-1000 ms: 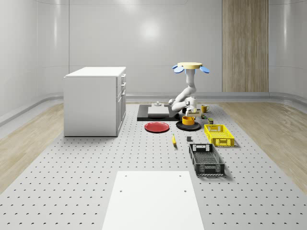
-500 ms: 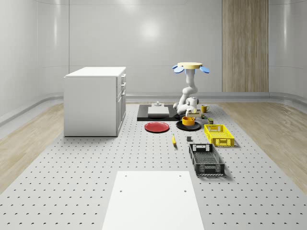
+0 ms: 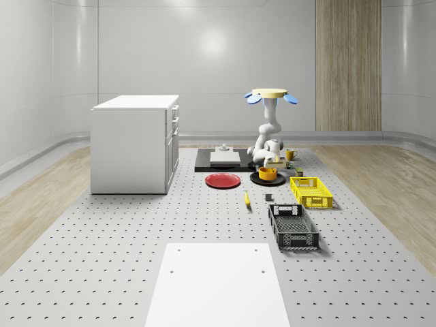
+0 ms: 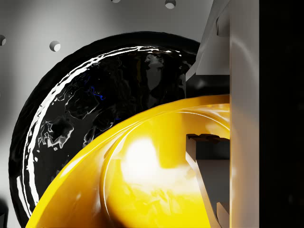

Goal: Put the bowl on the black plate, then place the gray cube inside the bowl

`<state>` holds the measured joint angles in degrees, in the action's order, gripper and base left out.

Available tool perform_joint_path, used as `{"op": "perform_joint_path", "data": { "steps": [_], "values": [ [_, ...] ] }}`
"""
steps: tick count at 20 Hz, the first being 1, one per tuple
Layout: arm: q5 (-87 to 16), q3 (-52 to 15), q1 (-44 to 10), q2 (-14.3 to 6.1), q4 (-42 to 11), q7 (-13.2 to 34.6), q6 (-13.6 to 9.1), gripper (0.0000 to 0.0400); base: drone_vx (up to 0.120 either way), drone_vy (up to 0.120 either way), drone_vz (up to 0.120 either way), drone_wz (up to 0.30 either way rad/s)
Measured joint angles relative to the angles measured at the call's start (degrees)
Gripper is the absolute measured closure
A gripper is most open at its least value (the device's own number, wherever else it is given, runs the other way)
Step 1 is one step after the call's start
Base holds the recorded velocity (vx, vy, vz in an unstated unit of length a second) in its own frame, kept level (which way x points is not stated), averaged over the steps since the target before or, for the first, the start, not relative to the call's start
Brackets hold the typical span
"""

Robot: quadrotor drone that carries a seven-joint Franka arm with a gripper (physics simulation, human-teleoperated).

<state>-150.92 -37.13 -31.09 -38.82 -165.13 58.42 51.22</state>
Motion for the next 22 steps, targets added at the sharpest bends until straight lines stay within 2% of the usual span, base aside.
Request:
{"op": "perform_joint_path", "data": {
  "steps": [1,3,5,7,11,14,19,22],
  "values": [
    [0.1,-0.1,-0.2,-0.2,0.1,1.0,0.3,0.0209,0.000,0.000,0.000,0.000],
    [0.5,-0.6,-0.7,-0.4,0.1,2.9,0.4,0.0127,0.000,0.000,0.000,0.000],
    [1.3,-1.5,-1.3,-0.1,-0.1,4.5,-0.2,0.0077,0.000,0.000,0.060,0.000],
    [2.0,-2.5,-1.9,0.2,-0.3,5.8,-0.7,0.0047,0.000,0.000,0.120,0.000],
    [3.5,-4.2,-3.3,0.1,-0.4,7.7,-1.1,0.0017,0.000,0.000,0.120,0.000],
    [4.5,-5.4,-4.3,-0.2,-0.4,8.8,-0.9,0.0008,0.120,-0.027,0.120,0.000],
    [6.2,-7.2,-6.0,-0.9,-0.3,10.2,-0.4,0.0002,0.120,-0.120,0.000,0.000],
    [7.1,-8.3,-6.9,-1.4,-0.2,11.0,0.1,0.0001,0.120,-0.027,0.000,0.000]
  ]
}}
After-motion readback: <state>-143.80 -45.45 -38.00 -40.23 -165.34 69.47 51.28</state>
